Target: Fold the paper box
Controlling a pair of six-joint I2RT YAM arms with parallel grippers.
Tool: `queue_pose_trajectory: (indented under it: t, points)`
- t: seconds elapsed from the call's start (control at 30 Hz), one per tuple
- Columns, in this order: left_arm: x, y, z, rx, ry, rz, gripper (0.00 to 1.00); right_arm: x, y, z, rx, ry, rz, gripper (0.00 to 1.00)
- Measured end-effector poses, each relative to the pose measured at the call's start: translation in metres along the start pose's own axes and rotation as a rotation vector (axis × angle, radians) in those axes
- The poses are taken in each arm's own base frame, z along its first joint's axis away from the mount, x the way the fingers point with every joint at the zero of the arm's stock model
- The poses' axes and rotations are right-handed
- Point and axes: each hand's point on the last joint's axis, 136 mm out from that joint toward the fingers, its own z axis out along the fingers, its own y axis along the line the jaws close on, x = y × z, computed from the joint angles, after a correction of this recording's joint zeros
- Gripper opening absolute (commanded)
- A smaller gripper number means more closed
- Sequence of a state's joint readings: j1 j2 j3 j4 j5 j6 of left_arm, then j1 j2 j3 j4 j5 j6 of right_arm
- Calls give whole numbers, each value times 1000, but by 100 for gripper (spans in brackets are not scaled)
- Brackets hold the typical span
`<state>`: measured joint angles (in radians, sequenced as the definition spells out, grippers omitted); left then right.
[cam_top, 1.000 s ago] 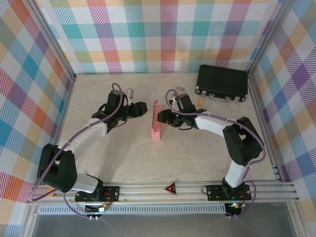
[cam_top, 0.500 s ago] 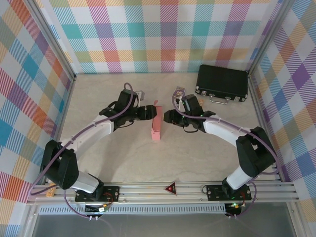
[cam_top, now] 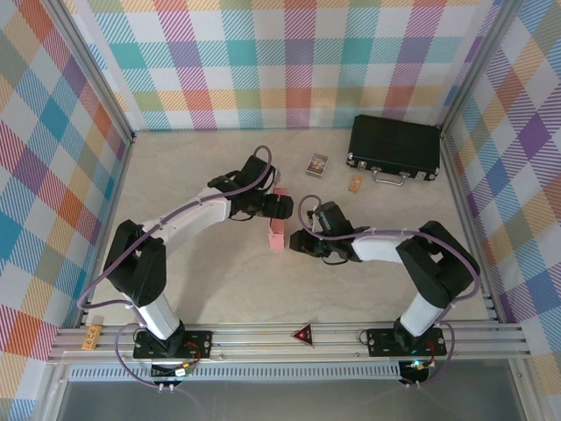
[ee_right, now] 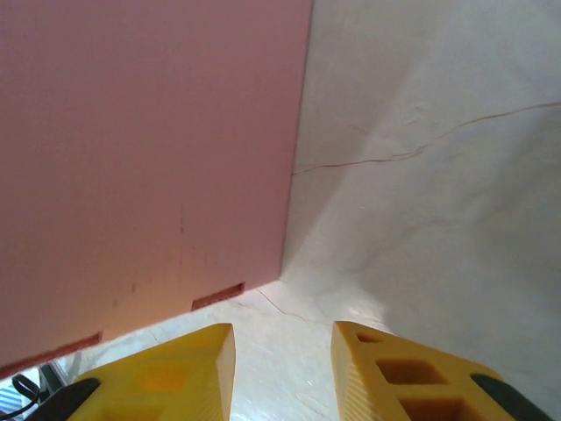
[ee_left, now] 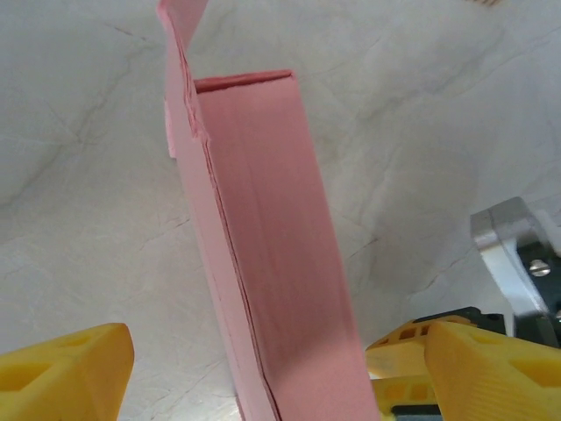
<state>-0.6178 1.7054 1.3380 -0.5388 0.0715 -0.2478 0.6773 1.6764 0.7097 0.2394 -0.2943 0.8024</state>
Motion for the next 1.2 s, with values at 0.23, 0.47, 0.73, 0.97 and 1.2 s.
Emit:
queue_pose_trajectory:
  t: [0.23, 0.47, 0.73, 0.97, 1.2]
  points:
    - [6, 2, 10, -34, 58, 61, 80, 6, 18, 23, -41, -7, -6, 35]
    - [5, 4, 20, -61, 103, 123, 76, 3, 25, 24, -51, -22, -22, 36]
    - [8, 8, 38, -102, 156, 177, 66, 4, 3, 0, 52, -90, -25, 45]
    - [8, 11, 41, -146, 184, 231, 58, -13, -23, -44, 164, -186, -21, 49]
    - [8, 14, 42, -160, 215, 367, 56, -30, -46, -76, 247, -245, -10, 50]
